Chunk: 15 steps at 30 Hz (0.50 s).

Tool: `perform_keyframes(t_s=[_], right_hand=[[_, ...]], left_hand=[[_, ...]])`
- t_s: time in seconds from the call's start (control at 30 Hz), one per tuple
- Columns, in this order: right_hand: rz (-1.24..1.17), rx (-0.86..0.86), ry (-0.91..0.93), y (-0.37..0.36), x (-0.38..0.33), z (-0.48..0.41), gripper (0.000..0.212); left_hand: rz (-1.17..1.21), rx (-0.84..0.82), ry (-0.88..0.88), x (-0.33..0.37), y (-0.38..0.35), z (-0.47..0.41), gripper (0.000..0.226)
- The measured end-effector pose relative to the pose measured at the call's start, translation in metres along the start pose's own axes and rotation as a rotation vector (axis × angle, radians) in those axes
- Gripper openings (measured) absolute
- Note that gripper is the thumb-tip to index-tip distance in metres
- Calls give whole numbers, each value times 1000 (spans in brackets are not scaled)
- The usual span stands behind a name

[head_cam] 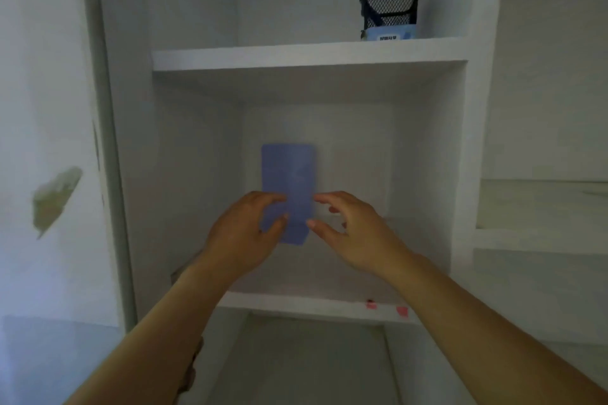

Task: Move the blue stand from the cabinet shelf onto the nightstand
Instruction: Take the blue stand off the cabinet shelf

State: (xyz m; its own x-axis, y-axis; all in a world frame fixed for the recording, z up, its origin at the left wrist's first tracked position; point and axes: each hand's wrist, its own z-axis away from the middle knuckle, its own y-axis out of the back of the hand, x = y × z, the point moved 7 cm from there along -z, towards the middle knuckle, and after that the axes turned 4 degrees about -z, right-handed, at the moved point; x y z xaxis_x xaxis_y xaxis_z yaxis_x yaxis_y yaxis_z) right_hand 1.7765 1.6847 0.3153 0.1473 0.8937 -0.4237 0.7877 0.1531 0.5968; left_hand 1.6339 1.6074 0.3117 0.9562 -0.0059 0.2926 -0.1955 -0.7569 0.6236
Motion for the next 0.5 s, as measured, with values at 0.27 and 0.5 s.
perform_keyframes(t_s=[0.27,0.5], right_hand=[[54,33,65,-25,26,-83,43],[129,155,81,-32,56,-126,37]], left_hand=[[87,87,170,-58,-26,-71,35],[146,133,286,-91,-52,-119,48]])
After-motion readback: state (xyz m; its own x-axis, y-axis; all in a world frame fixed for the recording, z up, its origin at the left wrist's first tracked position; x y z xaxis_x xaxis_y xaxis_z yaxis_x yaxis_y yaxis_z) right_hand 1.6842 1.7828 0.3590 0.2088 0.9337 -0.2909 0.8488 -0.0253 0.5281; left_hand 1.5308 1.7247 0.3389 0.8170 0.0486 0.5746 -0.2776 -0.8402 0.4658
